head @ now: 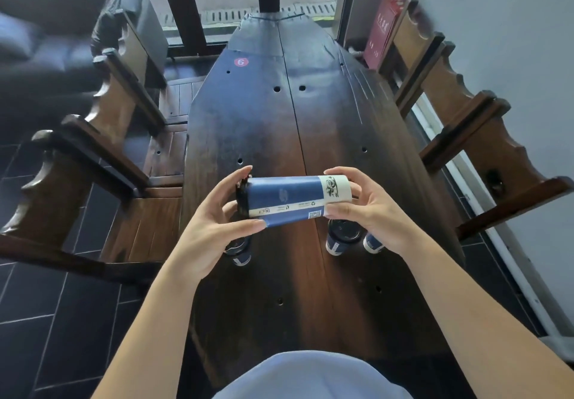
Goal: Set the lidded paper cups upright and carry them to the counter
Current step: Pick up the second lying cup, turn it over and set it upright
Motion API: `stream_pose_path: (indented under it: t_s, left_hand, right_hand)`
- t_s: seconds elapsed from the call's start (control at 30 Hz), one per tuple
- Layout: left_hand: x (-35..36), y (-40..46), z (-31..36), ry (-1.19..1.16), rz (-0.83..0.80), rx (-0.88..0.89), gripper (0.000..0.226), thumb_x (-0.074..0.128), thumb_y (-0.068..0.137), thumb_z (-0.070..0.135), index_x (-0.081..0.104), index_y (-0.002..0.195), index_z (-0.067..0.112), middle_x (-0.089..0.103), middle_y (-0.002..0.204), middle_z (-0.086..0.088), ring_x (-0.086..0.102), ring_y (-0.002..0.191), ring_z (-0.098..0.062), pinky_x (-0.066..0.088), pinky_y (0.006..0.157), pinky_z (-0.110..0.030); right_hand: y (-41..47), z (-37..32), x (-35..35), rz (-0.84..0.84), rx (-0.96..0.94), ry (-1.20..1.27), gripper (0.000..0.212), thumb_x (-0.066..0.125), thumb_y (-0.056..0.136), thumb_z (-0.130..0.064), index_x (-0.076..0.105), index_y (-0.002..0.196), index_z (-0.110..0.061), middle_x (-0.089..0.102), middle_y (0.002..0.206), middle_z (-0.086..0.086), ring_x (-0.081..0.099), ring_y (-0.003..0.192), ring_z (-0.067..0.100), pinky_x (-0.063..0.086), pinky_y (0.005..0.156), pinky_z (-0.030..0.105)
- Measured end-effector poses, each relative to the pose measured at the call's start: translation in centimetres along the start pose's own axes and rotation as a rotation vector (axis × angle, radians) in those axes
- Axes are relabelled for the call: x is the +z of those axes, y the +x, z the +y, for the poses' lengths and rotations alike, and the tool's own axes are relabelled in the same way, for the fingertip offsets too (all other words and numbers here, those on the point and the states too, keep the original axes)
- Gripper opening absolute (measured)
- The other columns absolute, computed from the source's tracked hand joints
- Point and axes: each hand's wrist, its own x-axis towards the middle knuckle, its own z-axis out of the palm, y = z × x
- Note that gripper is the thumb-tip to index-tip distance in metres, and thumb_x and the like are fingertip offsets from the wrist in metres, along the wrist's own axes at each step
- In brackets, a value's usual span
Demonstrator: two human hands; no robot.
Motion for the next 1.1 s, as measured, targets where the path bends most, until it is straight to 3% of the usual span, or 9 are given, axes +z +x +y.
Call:
stream_pose_path:
  t_s: [0.13, 0.27, 0.43, 0.53, 0.63, 0.8, 0.9, 1.0, 1.1]
  left_hand:
    - [0.7, 0.2, 0.3, 0.002, 0.027, 0.049, 0.079, 0.09, 0.064, 0.012, 0.064, 0.136, 0.03, 0.064, 0.133, -0.004, 0.064, 0.119, -0.029, 0.053, 0.102, -0.053]
    - [1.3, 0.1, 0.7, 0.003, 0.111, 0.027, 0.075, 0.091, 0.064, 0.02, 0.066, 0.133, 0.033, 0.067, 0.127, -0.003, 0.067, 0.117, -0.034, 0.059, 0.092, -0.058]
    - [1.0, -0.2, 0.7, -0.039, 0.091, -0.017, 0.092, 0.102, 0.057, 0.035, 0.061, 0.139, 0.037, 0.063, 0.133, -0.004, 0.064, 0.126, -0.039, 0.054, 0.096, -0.069]
    - [0.6, -0.7, 0.6, 0.01, 0.029, 0.005, 0.091, 0.093, 0.064, 0.016, 0.056, 0.145, 0.037, 0.061, 0.141, -0.006, 0.059, 0.131, -0.038, 0.053, 0.104, -0.057]
    - [0.8, -0.9, 0.5, 0.035, 0.048, 0.028, 0.08, 0.09, 0.064, 0.012, 0.063, 0.138, 0.029, 0.065, 0.134, -0.012, 0.062, 0.122, -0.03, 0.055, 0.097, -0.043]
    - [1.2, -1.1, 0.4, 0.005, 0.088, 0.005, 0.071, 0.089, 0.068, 0.022, 0.065, 0.134, 0.034, 0.068, 0.128, -0.005, 0.068, 0.114, -0.03, 0.062, 0.087, -0.051]
    - [1.2, -1.3, 0.3, -0.015, 0.08, -0.007, 0.077, 0.088, 0.068, 0.022, 0.062, 0.139, 0.038, 0.069, 0.129, 0.003, 0.066, 0.121, -0.033, 0.058, 0.094, -0.059]
    - [1.2, -1.6, 0.2, 0.004, 0.054, -0.001, 0.086, 0.088, 0.066, 0.015, 0.058, 0.143, 0.038, 0.066, 0.137, -0.002, 0.063, 0.126, -0.031, 0.055, 0.101, -0.049]
    - [1.2, -1.8, 0.3, 0.001, 0.092, -0.009, 0.08, 0.088, 0.066, 0.019, 0.062, 0.139, 0.036, 0.067, 0.131, -0.007, 0.066, 0.116, -0.028, 0.059, 0.091, -0.046]
  right_hand:
    - [0.6, 0.4, -0.8, -0.035, 0.001, 0.045, 0.057, 0.079, 0.083, -0.009, 0.057, 0.133, -0.025, 0.069, 0.112, 0.0, 0.068, 0.115, 0.025, 0.06, 0.092, 0.04]
    - [1.2, 0.2, -1.0, -0.029, -0.057, -0.006, 0.069, 0.082, 0.077, -0.02, 0.054, 0.139, -0.032, 0.065, 0.128, -0.006, 0.061, 0.126, 0.021, 0.058, 0.096, 0.039]
    - [1.3, 0.2, -1.1, -0.047, -0.086, 0.004, 0.065, 0.08, 0.079, -0.02, 0.055, 0.138, -0.03, 0.068, 0.127, -0.003, 0.06, 0.126, 0.023, 0.057, 0.098, 0.044]
    - [1.2, 0.5, -1.3, -0.061, -0.074, -0.006, 0.061, 0.078, 0.08, -0.022, 0.056, 0.137, -0.03, 0.068, 0.126, -0.002, 0.06, 0.127, 0.023, 0.057, 0.098, 0.047]
    - [1.2, 0.6, -1.3, -0.079, -0.052, -0.019, 0.061, 0.079, 0.08, -0.023, 0.056, 0.136, -0.033, 0.067, 0.128, -0.003, 0.059, 0.128, 0.022, 0.056, 0.1, 0.049]
    - [0.9, 0.4, -1.0, -0.104, -0.081, -0.03, 0.067, 0.08, 0.078, -0.017, 0.056, 0.138, -0.032, 0.065, 0.131, -0.006, 0.056, 0.131, 0.016, 0.058, 0.096, 0.035]
    - [0.8, 0.4, -1.0, -0.103, -0.078, -0.023, 0.061, 0.08, 0.077, -0.018, 0.06, 0.132, -0.033, 0.068, 0.125, -0.003, 0.06, 0.126, 0.016, 0.058, 0.092, 0.031]
    - [0.8, 0.6, -1.0, -0.101, -0.073, -0.062, 0.054, 0.079, 0.079, -0.023, 0.062, 0.128, -0.038, 0.069, 0.123, -0.008, 0.061, 0.124, 0.017, 0.059, 0.091, 0.034]
    - [0.8, 0.9, -0.7, -0.114, -0.073, -0.124, 0.056, 0.08, 0.082, -0.024, 0.057, 0.132, -0.037, 0.067, 0.124, -0.008, 0.061, 0.123, 0.02, 0.059, 0.093, 0.036]
